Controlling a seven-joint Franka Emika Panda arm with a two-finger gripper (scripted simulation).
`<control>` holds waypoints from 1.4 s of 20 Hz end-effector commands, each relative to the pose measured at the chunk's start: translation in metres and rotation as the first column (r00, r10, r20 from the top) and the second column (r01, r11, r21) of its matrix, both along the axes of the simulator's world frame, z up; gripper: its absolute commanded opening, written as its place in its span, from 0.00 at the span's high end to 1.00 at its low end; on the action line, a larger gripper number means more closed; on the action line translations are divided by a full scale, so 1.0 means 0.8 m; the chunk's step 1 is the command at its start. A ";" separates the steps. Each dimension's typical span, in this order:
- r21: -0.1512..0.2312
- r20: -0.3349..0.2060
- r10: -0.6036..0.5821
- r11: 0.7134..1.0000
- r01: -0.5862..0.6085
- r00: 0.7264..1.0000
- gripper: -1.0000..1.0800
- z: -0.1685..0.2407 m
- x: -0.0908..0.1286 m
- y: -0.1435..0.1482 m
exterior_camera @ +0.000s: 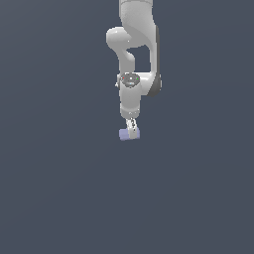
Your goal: Pick up the object and move it to a goal position.
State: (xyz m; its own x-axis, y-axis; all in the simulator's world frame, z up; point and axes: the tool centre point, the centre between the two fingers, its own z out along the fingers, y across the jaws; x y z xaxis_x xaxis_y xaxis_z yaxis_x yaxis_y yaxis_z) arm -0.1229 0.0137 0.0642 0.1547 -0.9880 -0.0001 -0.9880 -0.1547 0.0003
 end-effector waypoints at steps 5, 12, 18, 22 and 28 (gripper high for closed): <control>0.000 0.000 -0.001 1.000 0.001 1.000 0.04 -0.006 0.000 0.000; 0.000 0.000 -0.004 1.000 0.004 1.000 0.04 -0.040 -0.002 0.000; 0.000 0.000 -0.005 1.000 0.005 1.000 0.04 -0.061 -0.002 0.000; 0.000 0.000 -0.006 1.000 0.006 1.000 1.00 -0.062 -0.002 0.000; 0.000 0.000 -0.006 1.000 0.006 1.000 1.00 -0.062 -0.002 0.000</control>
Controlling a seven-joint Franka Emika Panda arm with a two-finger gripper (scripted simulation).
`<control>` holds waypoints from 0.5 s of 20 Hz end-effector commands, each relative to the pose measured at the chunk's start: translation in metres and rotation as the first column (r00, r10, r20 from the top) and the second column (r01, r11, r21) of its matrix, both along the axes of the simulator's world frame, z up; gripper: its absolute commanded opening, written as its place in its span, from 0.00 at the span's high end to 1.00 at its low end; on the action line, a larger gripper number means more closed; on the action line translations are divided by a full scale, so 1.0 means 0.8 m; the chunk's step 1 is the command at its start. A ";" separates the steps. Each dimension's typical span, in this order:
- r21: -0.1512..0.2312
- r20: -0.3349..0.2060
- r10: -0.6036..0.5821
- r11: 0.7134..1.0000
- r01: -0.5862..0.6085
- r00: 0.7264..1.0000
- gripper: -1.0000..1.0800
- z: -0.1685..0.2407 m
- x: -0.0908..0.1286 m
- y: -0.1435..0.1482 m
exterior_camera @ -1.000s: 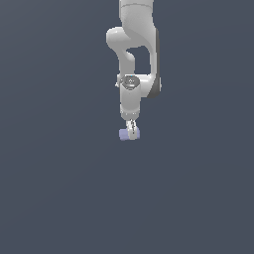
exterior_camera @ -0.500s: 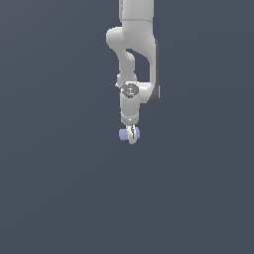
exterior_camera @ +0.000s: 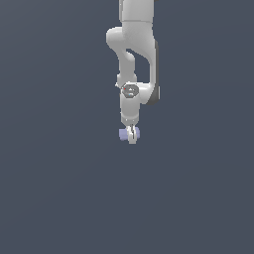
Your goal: Pick up the object and move it to a goal position.
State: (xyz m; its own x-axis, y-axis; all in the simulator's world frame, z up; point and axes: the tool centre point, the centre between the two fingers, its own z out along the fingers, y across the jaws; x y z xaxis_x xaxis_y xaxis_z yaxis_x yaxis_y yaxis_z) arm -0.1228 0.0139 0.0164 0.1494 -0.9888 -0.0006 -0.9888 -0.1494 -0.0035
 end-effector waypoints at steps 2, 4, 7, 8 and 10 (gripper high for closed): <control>-0.001 -0.004 0.000 1.000 0.000 1.000 1.00 -0.002 -0.002 0.000; 0.000 0.000 0.000 1.000 0.000 1.000 1.00 0.000 0.000 0.000; 0.000 0.000 0.000 1.000 0.000 1.000 1.00 0.005 0.000 -0.002; 0.000 0.000 0.000 1.000 0.000 1.000 1.00 0.007 0.000 -0.003; 0.000 0.000 0.000 1.000 0.000 1.000 1.00 0.014 0.000 -0.006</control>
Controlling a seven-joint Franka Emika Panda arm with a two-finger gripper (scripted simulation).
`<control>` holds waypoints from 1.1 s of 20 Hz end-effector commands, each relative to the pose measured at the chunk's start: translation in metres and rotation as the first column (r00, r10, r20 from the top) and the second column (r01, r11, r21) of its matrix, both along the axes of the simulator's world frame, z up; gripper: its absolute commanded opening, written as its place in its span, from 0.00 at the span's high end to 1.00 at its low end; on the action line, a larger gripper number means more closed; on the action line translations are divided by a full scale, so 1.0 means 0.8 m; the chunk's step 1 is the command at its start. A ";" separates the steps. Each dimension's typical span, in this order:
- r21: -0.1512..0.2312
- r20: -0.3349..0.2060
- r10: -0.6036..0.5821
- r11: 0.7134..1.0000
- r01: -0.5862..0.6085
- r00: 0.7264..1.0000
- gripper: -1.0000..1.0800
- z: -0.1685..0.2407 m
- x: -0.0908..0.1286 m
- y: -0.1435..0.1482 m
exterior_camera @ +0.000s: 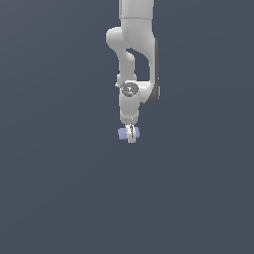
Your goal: Pick up the object and move it to a goal position.
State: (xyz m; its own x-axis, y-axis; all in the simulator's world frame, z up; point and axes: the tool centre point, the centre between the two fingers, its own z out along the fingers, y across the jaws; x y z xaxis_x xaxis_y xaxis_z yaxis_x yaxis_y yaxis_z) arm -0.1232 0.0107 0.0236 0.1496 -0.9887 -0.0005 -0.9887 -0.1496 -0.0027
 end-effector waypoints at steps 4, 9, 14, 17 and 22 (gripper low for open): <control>0.001 0.001 -0.001 1.000 0.001 1.000 1.00 0.026 0.000 -0.011; 0.002 0.000 -0.002 1.000 0.002 1.000 1.00 0.065 0.000 -0.029; 0.001 -0.001 -0.002 1.000 0.002 1.000 1.00 0.119 0.001 -0.054; 0.000 -0.002 -0.003 1.000 0.003 1.000 1.00 0.157 0.001 -0.071; -0.001 -0.002 -0.004 1.000 0.004 1.000 1.00 0.218 0.002 -0.099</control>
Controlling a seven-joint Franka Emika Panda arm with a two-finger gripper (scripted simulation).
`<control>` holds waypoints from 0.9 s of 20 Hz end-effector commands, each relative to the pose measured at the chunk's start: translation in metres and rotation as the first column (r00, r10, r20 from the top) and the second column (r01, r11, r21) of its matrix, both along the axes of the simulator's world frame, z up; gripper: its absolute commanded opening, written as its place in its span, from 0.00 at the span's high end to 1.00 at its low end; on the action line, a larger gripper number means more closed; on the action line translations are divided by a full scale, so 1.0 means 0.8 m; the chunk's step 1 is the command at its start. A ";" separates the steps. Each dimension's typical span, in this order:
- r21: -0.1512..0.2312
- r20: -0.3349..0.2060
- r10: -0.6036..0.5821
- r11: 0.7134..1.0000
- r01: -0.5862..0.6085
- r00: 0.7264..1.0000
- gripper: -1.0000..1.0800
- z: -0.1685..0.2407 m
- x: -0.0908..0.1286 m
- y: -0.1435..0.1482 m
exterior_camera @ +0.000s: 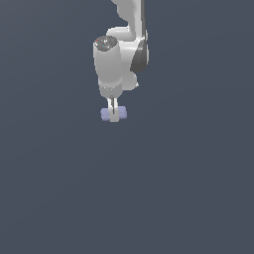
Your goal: Pick up the object and move it to a goal position.
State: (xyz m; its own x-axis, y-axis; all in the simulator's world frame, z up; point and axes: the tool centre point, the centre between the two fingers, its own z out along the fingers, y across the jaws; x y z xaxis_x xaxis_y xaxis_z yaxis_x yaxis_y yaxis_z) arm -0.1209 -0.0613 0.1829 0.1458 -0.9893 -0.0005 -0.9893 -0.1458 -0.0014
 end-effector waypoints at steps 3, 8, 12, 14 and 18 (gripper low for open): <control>-0.002 -0.001 0.000 1.000 0.000 1.000 1.00 0.055 0.000 -0.025; -0.002 -0.001 -0.001 1.000 0.001 1.000 1.00 0.115 0.002 -0.051; -0.002 -0.002 0.000 1.000 0.000 1.000 1.00 0.162 0.005 -0.071; -0.002 -0.002 0.001 1.000 -0.001 1.000 1.00 0.183 0.006 -0.080; -0.001 -0.001 0.002 1.000 -0.002 1.000 1.00 0.218 0.009 -0.095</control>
